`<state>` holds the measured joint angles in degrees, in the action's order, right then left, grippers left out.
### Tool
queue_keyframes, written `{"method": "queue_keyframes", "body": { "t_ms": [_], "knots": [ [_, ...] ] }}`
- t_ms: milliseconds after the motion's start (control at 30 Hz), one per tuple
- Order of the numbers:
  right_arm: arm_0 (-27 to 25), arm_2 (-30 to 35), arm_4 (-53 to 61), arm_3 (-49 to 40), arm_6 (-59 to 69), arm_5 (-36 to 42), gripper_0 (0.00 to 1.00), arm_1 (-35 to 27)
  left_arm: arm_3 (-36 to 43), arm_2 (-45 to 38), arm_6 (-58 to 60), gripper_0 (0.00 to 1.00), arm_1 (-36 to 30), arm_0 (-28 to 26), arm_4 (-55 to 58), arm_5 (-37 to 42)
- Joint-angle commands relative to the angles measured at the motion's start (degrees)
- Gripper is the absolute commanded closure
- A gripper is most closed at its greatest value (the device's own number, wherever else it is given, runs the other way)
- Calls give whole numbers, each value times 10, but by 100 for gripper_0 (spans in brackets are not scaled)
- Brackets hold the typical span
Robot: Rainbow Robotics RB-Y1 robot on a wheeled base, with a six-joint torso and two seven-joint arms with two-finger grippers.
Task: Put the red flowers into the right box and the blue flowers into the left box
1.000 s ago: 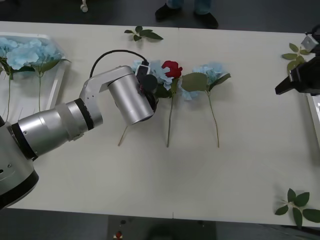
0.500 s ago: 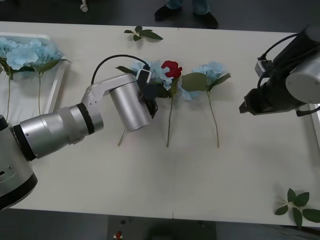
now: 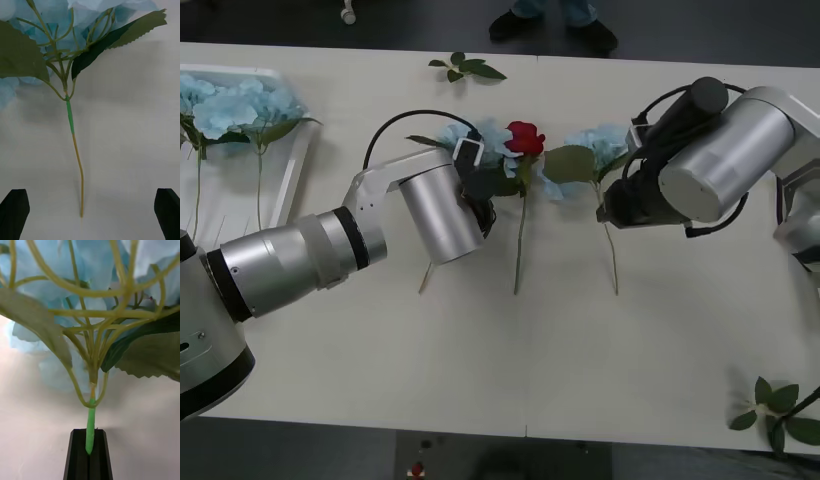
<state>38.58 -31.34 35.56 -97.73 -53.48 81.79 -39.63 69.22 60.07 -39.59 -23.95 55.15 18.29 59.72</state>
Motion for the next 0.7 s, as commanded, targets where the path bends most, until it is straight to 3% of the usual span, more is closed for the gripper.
{"method": "queue_keyframes", "body": {
  "t_ms": [33, 267, 567, 700],
  "knots": [
    [3, 1, -37, 32, 37, -10, 2, 36, 6, -7, 13, 100, -15, 21, -9, -7],
    [4, 1, -87, 106, 32, -61, 2, 83, 33, -9, 11, 100, -46, 20, 2, -7],
    [4, 1, -117, 184, 18, -134, 2, 119, 153, -15, -8, 100, -163, 19, 85, 7],
    [3, -14, -116, 204, 16, -168, 2, 124, 215, -46, -39, 100, -218, 18, 143, 52]
  ]
}}
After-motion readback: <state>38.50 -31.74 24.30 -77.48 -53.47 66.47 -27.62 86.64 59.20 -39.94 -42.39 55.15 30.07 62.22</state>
